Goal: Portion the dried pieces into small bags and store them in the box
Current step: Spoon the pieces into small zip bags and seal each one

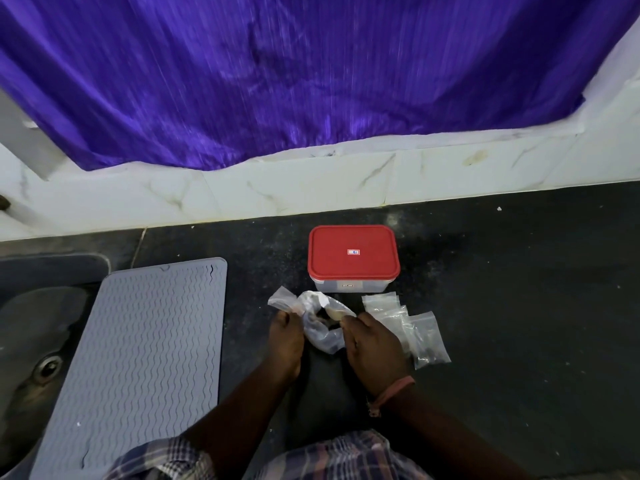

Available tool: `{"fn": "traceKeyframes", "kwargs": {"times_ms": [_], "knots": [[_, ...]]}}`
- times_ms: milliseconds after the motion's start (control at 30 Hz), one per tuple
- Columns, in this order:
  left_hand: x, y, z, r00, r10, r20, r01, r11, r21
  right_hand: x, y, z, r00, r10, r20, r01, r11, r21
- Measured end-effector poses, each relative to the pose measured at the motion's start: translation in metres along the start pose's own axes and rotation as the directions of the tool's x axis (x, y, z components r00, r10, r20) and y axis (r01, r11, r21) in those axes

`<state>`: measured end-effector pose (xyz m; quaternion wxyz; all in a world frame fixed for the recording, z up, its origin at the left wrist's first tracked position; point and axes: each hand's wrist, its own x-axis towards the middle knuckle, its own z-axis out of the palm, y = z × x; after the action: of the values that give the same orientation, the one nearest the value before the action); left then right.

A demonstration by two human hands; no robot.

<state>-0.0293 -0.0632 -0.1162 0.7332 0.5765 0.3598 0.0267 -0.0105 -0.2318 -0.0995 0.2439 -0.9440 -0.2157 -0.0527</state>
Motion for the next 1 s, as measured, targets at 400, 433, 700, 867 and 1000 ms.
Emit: {"fn": "traceKeyframes", "kwargs": {"times_ms": [400,433,700,867,1000], "knots": [[0.017,-0.018,-0.008,1.000,-0.021,0.009,0.021,1.000,-0.004,0.000,0.002,-0.001,0.998,-0.066,0.025,0.068,0.991,-0.114],[0.015,-0.017,-0.008,1.000,-0.020,0.004,0.020,1.000,-0.012,0.001,0.002,-0.001,0.996,-0.081,0.037,0.086,0.986,-0.144],[0.008,0.002,0.002,0.999,0.003,0.033,-0.003,1.000,0.003,0.004,-0.001,0.012,0.970,0.230,0.072,-0.238,0.964,0.120],[0.011,0.001,0.002,1.000,-0.024,0.019,0.024,1.000,-0.017,-0.004,-0.002,0.016,0.925,0.368,0.092,-0.379,0.888,0.262],[0.012,-0.005,-0.007,1.000,-0.002,-0.030,0.006,0.992,0.124,-0.007,0.002,0.019,0.897,0.425,0.119,-0.439,0.836,0.330]]}}
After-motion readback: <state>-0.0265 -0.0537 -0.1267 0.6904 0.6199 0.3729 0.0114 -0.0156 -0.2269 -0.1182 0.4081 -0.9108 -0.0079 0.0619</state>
